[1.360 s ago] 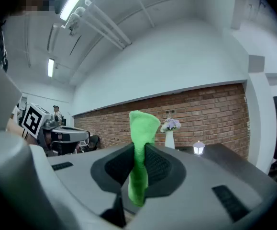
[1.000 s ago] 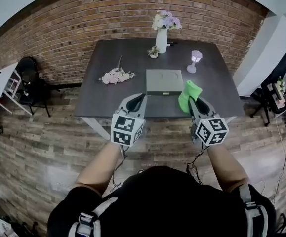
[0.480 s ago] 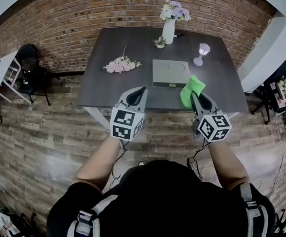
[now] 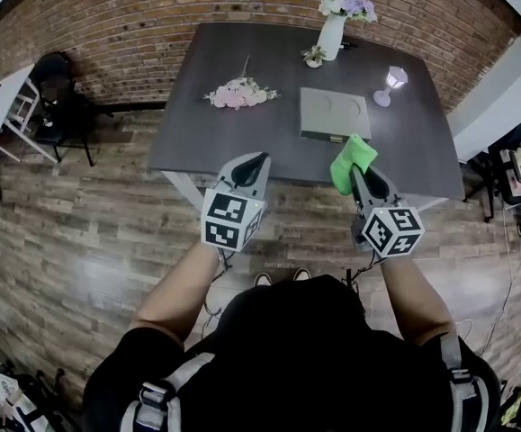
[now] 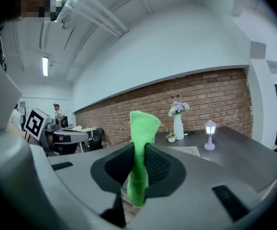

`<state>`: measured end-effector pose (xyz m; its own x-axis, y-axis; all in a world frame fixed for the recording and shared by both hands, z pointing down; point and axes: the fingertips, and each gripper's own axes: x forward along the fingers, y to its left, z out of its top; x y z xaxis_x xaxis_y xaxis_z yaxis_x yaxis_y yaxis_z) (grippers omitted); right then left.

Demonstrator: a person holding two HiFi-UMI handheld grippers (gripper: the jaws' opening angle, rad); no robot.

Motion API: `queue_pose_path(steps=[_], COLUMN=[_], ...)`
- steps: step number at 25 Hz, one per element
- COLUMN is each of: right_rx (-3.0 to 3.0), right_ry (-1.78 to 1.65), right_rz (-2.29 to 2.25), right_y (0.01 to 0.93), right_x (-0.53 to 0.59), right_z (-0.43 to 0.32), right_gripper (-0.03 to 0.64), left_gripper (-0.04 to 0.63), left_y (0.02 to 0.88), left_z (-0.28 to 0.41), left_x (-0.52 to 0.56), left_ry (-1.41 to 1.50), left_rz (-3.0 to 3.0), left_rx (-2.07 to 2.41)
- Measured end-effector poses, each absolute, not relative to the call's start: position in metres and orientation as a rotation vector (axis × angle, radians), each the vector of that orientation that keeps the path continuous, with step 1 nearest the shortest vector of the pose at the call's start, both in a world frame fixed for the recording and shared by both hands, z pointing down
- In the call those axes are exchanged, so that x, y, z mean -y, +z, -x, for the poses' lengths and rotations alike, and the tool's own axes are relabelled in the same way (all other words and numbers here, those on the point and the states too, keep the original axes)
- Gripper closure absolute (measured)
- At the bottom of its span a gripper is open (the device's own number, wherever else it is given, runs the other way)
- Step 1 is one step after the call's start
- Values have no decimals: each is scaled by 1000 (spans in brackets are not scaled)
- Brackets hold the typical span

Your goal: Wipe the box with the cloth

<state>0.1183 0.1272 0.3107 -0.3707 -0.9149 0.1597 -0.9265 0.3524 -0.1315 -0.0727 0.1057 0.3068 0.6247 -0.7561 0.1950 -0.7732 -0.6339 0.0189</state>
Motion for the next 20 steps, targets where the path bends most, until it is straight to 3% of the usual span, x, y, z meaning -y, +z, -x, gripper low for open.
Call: queue_pose_path(steps=[20], right_rx=[2588], right_ry=[395], right_rz=[-1568], right_y=[341], right_x=[-34], right_z=[-102], right_gripper=[561], left_gripper=[586], left_y=[325], left_z=[79], left_x=[-27], left_ry=[299], left_rz=[-2685], left_rx=[1350])
